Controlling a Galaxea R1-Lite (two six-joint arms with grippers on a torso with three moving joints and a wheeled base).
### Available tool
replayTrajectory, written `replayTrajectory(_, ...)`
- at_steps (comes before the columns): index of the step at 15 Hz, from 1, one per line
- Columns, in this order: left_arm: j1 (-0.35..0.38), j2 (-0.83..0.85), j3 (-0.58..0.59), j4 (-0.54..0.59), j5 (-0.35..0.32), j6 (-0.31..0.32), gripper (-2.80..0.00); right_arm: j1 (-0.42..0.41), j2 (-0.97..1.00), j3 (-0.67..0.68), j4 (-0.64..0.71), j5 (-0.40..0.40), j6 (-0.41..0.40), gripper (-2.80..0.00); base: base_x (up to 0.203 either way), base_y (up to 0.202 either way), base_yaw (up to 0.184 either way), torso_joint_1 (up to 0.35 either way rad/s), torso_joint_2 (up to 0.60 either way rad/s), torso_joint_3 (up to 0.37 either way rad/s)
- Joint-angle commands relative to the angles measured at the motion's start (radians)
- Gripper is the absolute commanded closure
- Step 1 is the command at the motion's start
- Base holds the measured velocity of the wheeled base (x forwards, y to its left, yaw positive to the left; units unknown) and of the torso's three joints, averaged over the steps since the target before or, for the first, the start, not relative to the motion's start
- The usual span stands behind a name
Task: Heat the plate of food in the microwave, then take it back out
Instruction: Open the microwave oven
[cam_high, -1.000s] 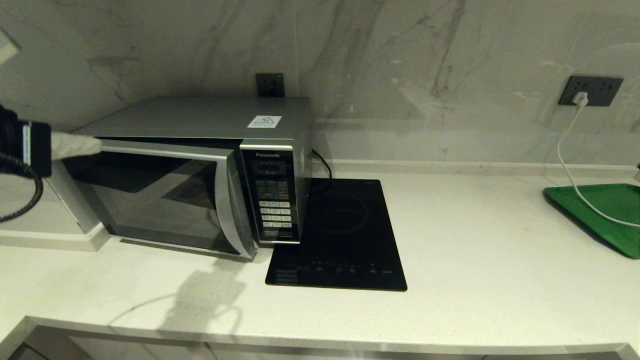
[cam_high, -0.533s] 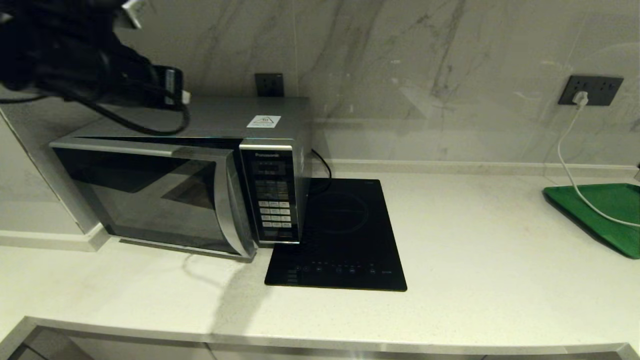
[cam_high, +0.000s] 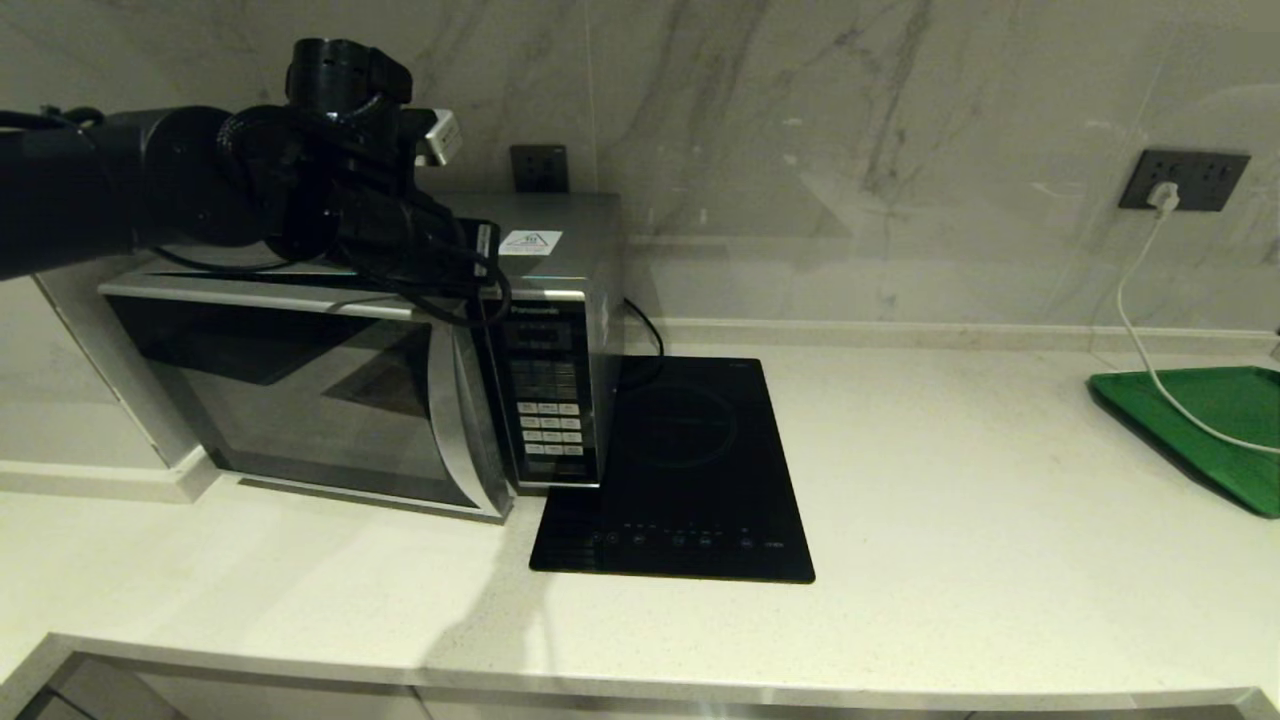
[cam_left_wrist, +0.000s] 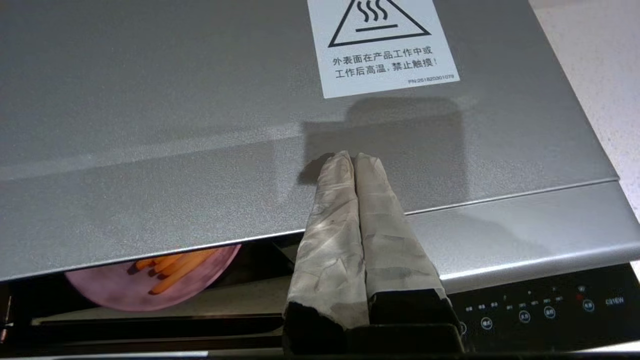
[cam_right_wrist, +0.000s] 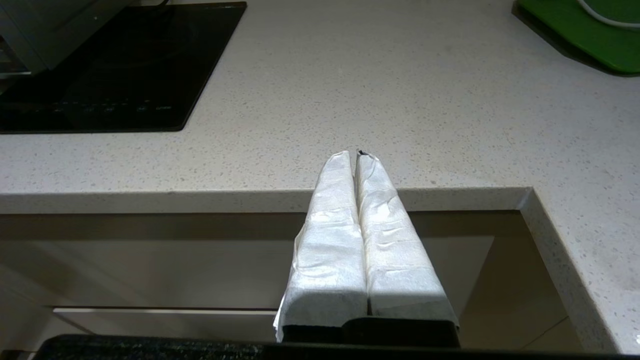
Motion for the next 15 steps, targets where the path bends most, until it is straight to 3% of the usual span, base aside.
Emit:
replayTrajectory(1,0.009,0.009,0.003,0.009,0.001,-0.006,0.0,0.0,0.002,0.0,0.001,0.0,0.0,0.0,0.0,0.0,0.0,0.0,0.0,0.0)
replayTrajectory(12,0.065,-0.12,0.178,0.02,0.005,-0.002,0.0,0.0,0.002,0.0,0.0,0.0,0.0,0.0,0.0,0.0,0.0,0.0,0.0,0.0)
replayTrajectory(15,0.084,-0.157,0.188,0.085,0.002,-0.004,0.0,0.0,0.002,0.0,0.0,0.0,0.0,0.0,0.0,0.0,0.0,0.0,0.0,0.0)
